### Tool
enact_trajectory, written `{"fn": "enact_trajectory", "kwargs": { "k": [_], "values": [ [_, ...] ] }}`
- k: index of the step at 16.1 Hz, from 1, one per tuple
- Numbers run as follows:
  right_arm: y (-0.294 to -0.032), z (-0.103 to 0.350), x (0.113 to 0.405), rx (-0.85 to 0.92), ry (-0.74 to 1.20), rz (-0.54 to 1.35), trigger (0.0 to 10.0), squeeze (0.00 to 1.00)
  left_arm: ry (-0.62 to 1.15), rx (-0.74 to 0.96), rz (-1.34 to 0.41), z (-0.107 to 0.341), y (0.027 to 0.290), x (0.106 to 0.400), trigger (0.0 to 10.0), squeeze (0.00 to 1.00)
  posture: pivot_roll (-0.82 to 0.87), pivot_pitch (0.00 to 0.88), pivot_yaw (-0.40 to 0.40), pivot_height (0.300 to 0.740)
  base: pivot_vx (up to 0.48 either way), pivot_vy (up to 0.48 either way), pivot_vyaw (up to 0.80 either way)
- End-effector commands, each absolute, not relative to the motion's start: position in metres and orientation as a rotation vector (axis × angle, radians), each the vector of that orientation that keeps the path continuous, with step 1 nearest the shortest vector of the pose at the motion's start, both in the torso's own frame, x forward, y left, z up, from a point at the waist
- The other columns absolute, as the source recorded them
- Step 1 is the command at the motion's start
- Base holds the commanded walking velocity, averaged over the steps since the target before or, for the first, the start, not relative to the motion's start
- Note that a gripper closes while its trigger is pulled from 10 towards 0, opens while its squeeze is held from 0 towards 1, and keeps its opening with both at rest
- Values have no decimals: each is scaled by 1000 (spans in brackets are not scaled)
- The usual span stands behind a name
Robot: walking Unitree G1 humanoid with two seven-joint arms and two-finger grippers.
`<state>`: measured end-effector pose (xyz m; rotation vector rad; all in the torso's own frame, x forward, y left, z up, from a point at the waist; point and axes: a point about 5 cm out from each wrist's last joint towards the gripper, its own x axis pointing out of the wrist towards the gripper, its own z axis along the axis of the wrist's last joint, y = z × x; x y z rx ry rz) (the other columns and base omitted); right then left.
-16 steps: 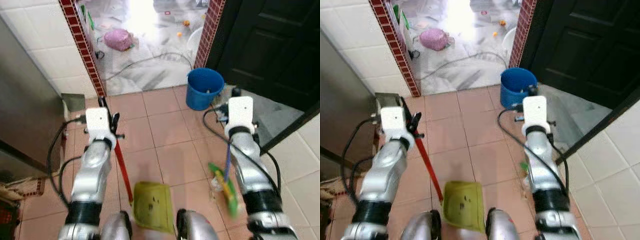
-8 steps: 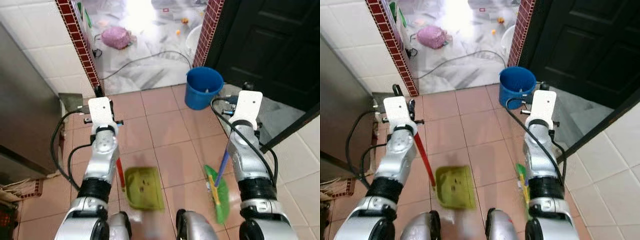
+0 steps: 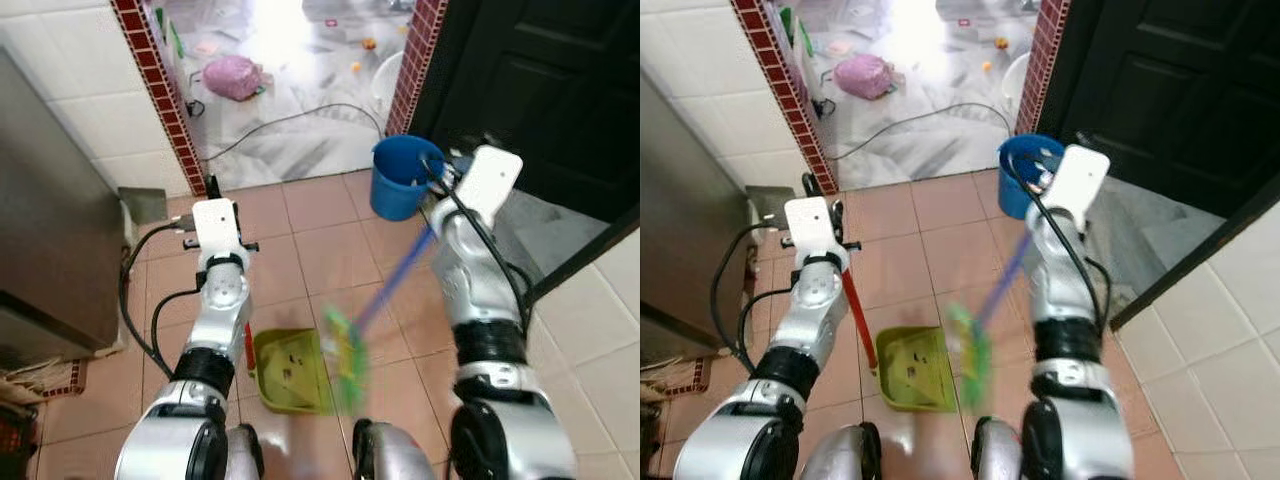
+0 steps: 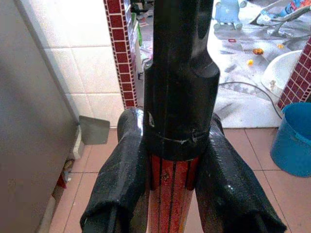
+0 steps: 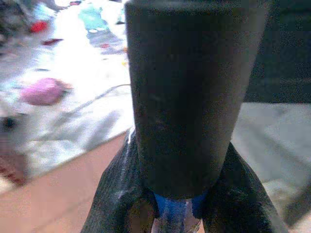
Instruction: Sweep floor
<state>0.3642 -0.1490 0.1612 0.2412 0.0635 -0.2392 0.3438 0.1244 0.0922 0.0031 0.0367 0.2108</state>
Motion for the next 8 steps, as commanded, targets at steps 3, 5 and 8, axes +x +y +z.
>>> {"fn": "enact_trajectory", "kwargs": {
  "k": [3,5,8],
  "values": [
    [-137,172,371,376,75,-139,10000,0,72,22,199,83,118,343,10000,0,-84,132,6,740,0,0,0],
    [-127,179,373,407,96,-35,10000,0,76,19,198,82,118,344,10000,0,-88,126,8,740,0,0,0],
    [-110,197,372,381,90,224,10000,0,77,18,196,81,117,345,10000,0,-94,117,11,740,0,0,0]
  ]
}}
